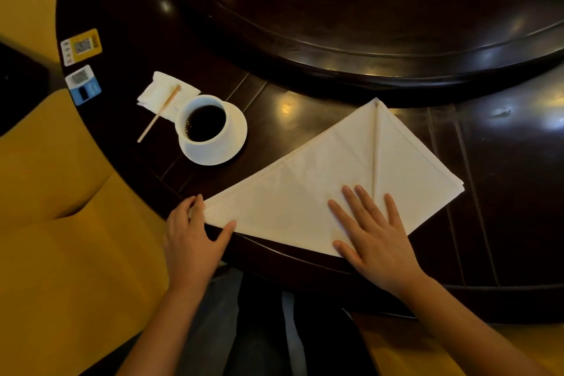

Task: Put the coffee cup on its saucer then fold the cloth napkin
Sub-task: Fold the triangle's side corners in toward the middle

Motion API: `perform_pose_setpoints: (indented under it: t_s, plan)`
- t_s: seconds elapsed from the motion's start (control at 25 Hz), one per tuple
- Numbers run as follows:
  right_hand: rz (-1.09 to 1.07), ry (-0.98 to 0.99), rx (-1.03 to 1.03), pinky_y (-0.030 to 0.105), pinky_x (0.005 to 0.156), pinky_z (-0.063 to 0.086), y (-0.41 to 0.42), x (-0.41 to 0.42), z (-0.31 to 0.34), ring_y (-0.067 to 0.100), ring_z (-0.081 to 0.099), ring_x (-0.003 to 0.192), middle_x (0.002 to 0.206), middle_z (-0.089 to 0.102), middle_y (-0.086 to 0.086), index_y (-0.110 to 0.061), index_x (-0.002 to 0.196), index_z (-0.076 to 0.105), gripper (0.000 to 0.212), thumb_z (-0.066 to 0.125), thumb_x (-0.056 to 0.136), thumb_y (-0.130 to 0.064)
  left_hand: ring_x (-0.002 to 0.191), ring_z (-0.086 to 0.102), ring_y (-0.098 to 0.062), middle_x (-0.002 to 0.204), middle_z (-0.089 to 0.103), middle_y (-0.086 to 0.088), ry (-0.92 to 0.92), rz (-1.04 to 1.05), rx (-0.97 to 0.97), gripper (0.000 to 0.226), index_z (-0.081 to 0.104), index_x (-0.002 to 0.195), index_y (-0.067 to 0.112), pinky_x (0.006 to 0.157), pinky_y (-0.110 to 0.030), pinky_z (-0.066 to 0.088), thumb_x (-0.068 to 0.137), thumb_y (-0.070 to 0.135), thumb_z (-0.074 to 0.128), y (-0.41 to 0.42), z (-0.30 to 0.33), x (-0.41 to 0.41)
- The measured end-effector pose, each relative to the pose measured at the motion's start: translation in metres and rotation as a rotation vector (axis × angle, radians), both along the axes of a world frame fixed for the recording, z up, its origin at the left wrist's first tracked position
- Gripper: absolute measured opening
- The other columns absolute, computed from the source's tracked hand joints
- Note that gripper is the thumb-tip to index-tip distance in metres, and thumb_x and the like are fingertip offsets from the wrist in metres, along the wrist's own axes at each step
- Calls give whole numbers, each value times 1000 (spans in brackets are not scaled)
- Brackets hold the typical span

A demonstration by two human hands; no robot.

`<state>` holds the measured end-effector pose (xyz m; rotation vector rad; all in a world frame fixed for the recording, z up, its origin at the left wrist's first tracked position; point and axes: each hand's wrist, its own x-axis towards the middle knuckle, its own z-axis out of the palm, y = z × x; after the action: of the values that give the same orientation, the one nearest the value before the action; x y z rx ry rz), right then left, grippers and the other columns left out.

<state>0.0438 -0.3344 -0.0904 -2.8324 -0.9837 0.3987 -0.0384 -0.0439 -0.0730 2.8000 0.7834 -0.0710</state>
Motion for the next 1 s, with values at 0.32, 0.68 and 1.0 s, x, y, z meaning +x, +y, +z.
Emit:
perform_pose_setpoints:
  t_s: [0.32,0.68,1.0]
  plan:
    - [-19,-5,-14,55,111,6,2,-1,1,25,-2,144,157,5,4,-27,148,7,63,15,93,-58,71,53,-17,83,56,-5,-42,86,-291,11,62,86,10,54,-21,35,83,19,67,34,15,12]
    - [-45,2,27,58,108,11,10,-27,0,29,6,143,156,14,7,-24,147,18,64,14,93,-58,88,61,-17,97,65,-6,-210,620,-1135,12,62,94,18,72,-23,50,91,9,55,42,30,4]
    - [-220,-34,529,54,110,18,58,-4,51,19,58,108,114,66,1,-26,117,54,41,33,93,-52,82,69,-13,88,74,-1,-153,352,-1202,12,68,90,19,72,-26,56,86,9,62,-50,84,55]
